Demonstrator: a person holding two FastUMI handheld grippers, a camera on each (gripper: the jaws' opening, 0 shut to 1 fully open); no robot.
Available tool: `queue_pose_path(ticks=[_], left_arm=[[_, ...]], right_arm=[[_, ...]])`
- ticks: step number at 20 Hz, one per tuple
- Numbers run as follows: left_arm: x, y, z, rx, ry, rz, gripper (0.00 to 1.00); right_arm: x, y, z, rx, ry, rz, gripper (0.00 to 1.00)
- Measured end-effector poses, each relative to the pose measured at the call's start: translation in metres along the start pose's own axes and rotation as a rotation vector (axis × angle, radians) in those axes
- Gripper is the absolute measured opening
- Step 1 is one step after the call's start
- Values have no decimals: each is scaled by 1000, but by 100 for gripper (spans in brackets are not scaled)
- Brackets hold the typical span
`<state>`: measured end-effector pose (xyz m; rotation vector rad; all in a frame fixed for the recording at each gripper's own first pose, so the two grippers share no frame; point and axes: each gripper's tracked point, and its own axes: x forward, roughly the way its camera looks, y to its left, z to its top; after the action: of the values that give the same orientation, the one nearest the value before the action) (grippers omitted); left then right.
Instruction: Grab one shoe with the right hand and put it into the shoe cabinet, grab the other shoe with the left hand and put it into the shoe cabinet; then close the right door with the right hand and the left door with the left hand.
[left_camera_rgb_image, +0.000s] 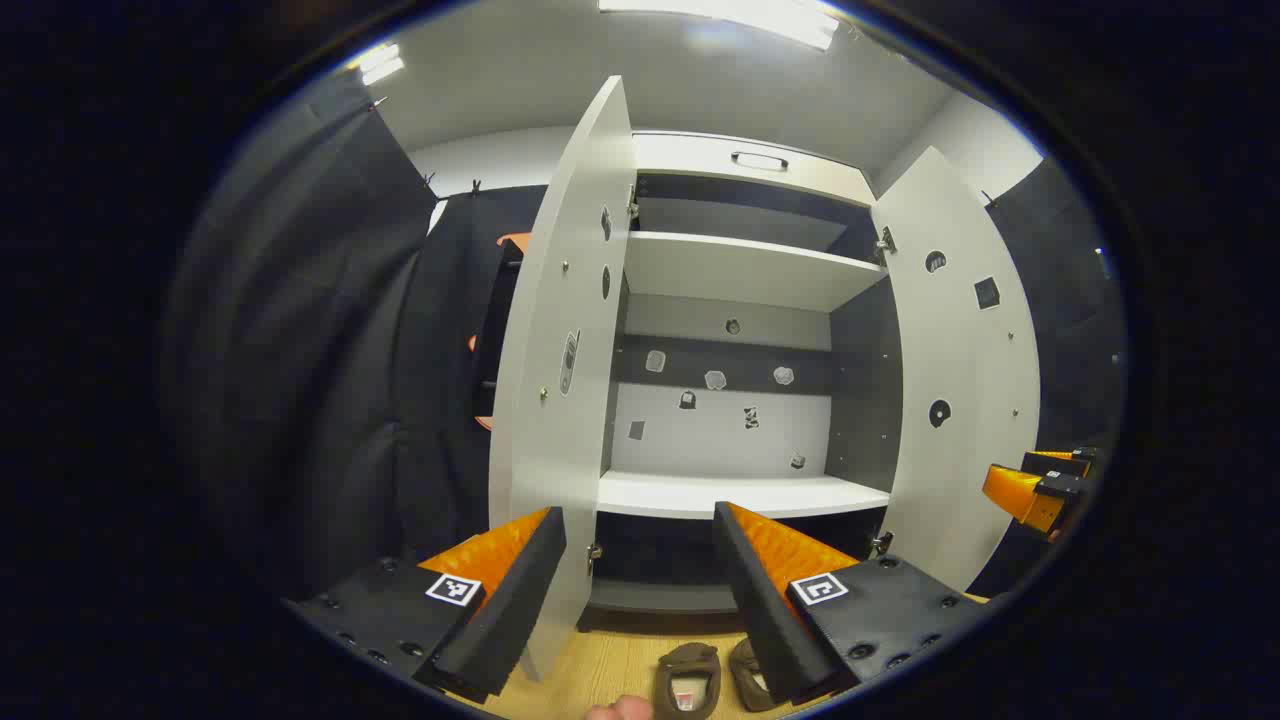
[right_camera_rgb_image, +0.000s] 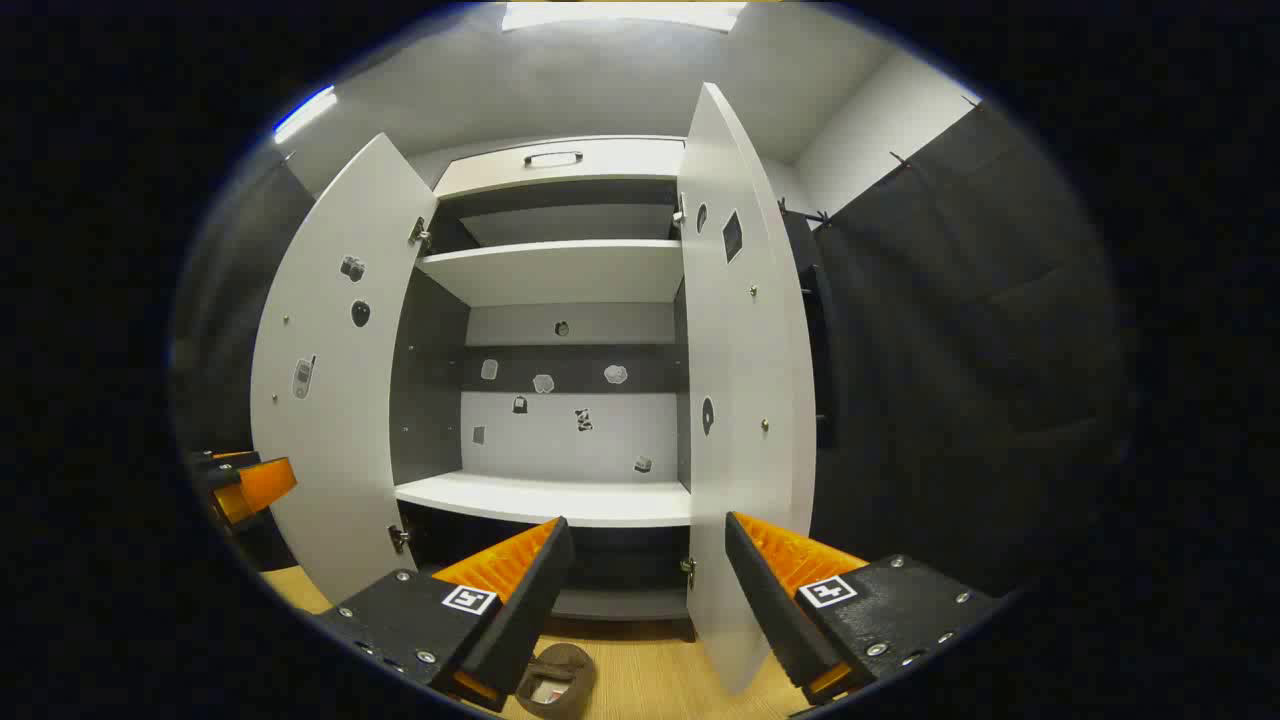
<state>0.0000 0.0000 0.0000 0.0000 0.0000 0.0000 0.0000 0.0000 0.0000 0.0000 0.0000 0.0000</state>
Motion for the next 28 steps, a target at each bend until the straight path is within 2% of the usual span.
queue_pose_path(ticks=[2,4,7,8,21,27,28], left_arm=[[1,0,1,5,-3,0,97],[1,0,3,7,-8,0,94],[1,1,2,7,-5,3,94],[0,2,2,7,-5,4,97],[-2,4,2,8,-2,16,96],[-5,8,3,3,-7,27,97],[-5,9,2,2,-6,29,94]], right_arm=[[0,2,0,-5,-1,4,94],[0,5,0,-10,1,10,94],[-1,6,0,-15,0,12,94],[-1,6,-1,-14,1,14,94],[-1,12,0,-22,1,26,94],[9,23,2,-19,-9,55,94],[13,26,-3,-18,-1,58,94]])
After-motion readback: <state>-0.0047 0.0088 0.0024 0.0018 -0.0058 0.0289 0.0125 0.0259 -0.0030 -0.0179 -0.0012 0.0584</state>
